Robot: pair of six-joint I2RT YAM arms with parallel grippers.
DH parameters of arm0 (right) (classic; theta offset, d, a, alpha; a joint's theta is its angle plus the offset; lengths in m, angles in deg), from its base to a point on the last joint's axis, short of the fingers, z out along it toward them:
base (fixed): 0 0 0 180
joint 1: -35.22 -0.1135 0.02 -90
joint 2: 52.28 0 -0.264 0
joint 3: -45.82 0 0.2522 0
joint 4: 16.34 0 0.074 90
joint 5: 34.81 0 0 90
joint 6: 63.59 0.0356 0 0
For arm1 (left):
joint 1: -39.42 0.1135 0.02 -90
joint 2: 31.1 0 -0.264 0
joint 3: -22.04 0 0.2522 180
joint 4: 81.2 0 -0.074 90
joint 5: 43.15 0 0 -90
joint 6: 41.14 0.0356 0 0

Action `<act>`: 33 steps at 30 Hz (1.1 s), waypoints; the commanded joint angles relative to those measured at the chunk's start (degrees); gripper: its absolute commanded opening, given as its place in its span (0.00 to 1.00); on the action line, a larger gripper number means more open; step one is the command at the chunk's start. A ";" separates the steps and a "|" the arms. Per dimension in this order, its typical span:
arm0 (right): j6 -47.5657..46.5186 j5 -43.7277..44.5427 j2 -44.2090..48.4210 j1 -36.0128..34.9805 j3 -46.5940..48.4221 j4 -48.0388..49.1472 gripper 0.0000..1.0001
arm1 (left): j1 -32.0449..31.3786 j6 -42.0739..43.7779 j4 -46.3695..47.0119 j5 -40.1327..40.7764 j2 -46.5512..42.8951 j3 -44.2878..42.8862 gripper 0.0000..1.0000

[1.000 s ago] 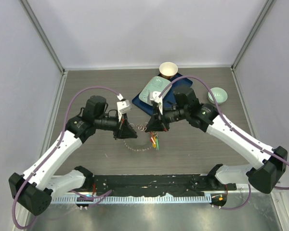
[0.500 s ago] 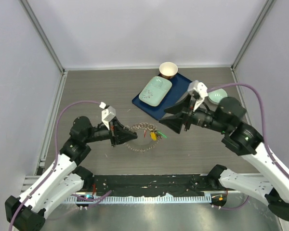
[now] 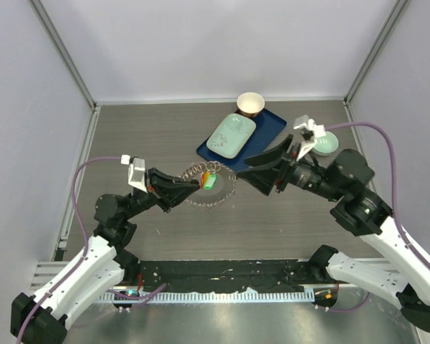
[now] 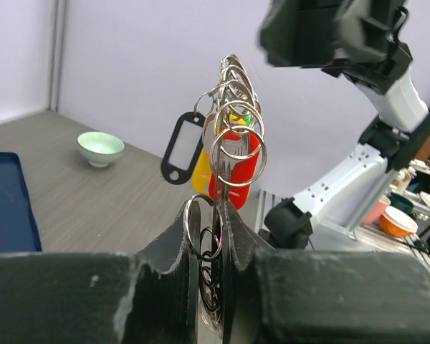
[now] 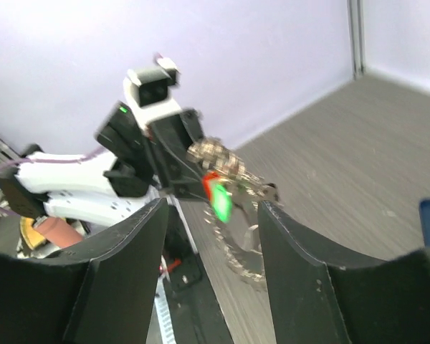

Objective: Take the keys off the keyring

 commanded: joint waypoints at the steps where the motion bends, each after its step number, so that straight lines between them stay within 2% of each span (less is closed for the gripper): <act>1: 4.79 -0.93 2.32 -0.18 -0.18 10.20 0.55 | 0.16 0.17 3.25 5.50 0.40 -1.67 0.00; 4: 6.80 -2.52 -1.10 -0.35 0.08 9.93 0.48 | 0.16 2.63 -2.03 9.63 -0.30 -2.54 0.00; 7: 6.64 0.37 -3.13 -2.54 -0.27 10.28 0.47 | 0.16 5.53 -9.41 13.32 -1.17 -5.35 0.00; 11: 2.08 12.84 -7.60 -11.06 -0.10 10.19 0.47 | 0.16 7.64 -15.15 17.54 -2.23 -7.64 0.00; 12: 0.76 19.39 -8.58 -14.90 0.69 9.23 0.46 | 0.16 8.43 -15.68 17.72 -2.41 -7.73 0.00; 15: -0.13 30.14 -12.87 -18.53 1.49 10.01 0.46 | 0.16 8.62 -17.08 19.38 -3.46 -8.17 0.00; 18: -1.01 33.16 -16.39 -20.04 1.84 12.89 0.45 | 0.16 8.79 -18.32 19.48 -4.43 -8.09 0.00; 21: -3.12 37.55 -17.82 -21.79 3.33 11.52 0.44 | 0.16 9.41 -18.49 18.08 -5.31 -7.38 0.00; 24: -5.93 40.37 -14.58 -21.71 1.94 10.01 0.51 | 0.16 9.14 -16.57 15.79 -6.45 -6.42 0.00; 25: -6.72 39.85 -11.17 -21.71 1.23 10.10 0.59 | 0.16 9.06 -16.04 14.13 -6.71 -6.24 0.00; 27: -10.13 38.71 -7.90 -21.71 0.26 8.71 0.67 | 0.07 8.79 -14.64 12.28 -7.68 -6.06 0.00; 28: -10.94 38.53 -5.27 -21.71 0.17 7.39 0.75 | 0.16 8.62 -13.93 11.49 -8.03 -5.98 0.00; 30: -12.95 38.71 -3.06 -21.71 -0.18 3.54 0.81 | 0.16 7.57 -12.00 10.08 -8.56 -5.63 0.00; 33: -14.89 34.15 -0.77 -21.62 -1.32 -0.86 0.87 | 0.16 3.80 -9.89 10.69 -9.18 -5.19 0.00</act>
